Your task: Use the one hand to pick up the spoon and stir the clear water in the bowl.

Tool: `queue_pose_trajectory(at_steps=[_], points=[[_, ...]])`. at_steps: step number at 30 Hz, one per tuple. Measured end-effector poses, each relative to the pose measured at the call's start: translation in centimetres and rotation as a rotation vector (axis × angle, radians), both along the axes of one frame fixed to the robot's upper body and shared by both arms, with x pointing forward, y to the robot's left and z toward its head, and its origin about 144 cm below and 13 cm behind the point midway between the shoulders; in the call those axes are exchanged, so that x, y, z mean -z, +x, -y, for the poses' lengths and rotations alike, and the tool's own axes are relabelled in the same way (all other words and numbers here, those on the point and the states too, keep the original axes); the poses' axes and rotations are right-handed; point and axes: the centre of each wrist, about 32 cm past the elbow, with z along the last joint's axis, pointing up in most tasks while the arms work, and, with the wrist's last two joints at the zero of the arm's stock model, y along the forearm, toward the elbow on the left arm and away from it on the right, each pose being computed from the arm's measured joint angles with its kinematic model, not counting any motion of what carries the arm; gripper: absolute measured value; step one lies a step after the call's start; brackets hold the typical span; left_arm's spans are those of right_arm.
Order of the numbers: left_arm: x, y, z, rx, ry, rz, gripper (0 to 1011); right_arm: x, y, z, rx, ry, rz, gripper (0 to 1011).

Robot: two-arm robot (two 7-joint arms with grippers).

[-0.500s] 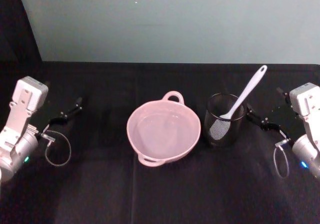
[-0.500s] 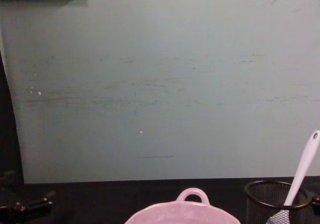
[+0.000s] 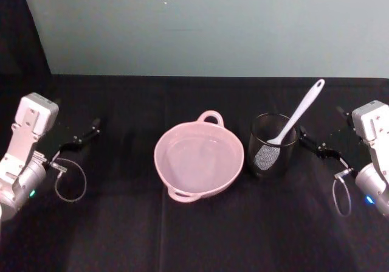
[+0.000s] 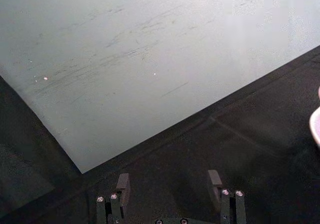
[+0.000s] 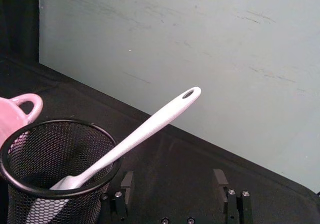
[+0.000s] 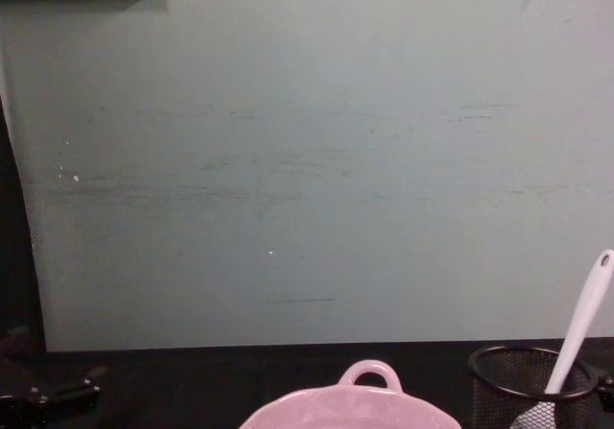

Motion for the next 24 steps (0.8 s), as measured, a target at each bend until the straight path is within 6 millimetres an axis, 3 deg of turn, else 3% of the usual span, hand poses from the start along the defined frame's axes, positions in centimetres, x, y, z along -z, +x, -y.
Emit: queue_pose_trajectory(at_steps=[18,24], points=[[0.0,0.0,0.0,0.0,0.0,0.0,1011,0.0,0.0,0.0,0.001,0.0,0.0,1003],[0.0,0.0,0.0,0.0,0.0,0.0,1011,-0.3,-1.2,0.5,0.011,-0.006,-0.008,1002]])
